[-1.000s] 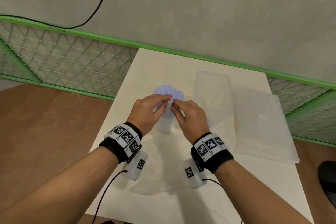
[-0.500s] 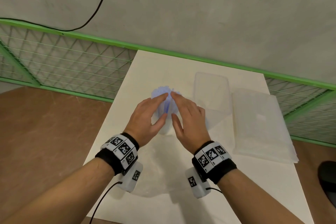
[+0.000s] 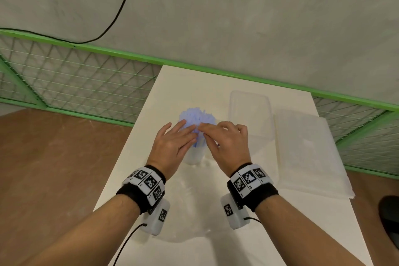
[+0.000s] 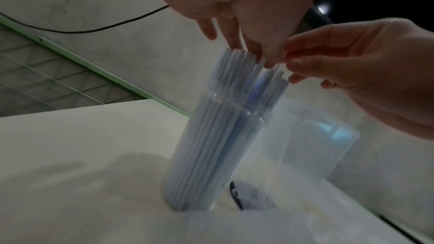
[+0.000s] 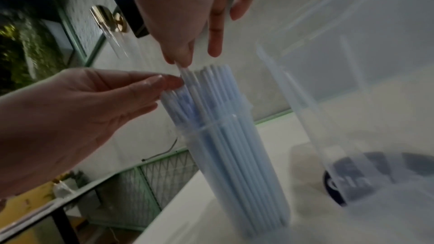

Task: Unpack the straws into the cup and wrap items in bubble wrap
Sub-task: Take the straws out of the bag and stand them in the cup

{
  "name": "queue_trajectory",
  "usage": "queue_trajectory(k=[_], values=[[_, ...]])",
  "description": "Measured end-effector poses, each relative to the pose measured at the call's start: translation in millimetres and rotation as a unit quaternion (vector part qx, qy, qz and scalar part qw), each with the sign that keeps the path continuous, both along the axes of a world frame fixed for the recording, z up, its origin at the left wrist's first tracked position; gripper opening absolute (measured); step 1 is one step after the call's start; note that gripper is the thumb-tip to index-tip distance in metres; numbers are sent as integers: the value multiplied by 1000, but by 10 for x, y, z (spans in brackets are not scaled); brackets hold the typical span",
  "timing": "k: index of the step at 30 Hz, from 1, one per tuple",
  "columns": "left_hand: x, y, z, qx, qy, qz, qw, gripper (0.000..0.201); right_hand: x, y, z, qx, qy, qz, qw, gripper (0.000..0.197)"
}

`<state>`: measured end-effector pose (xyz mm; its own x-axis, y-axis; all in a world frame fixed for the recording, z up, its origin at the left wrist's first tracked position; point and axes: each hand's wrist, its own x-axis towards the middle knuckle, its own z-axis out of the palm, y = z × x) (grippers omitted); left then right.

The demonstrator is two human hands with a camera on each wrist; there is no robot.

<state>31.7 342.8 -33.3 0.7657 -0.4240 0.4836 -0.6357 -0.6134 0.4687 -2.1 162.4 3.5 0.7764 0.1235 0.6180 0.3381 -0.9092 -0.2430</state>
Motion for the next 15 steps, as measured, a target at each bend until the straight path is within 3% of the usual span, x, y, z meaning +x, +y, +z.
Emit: queue_trajectory(k=[4,8,11,15], values=[[-24,22,-14,-2,-23,4,1000,36,-46,-43,-147,-46,5,-7,999,30],[-38,46,3,62,-10,51,997,45,-147,-34,-204,-95,49,1,994,52],[-81,58,3,148,-14,28,988,51,-195,-16,-160,-106,75,6,991,58],[-93,54,92,161,-2,26,987,59,-273,25,-156,-122,113,-7,986,68]])
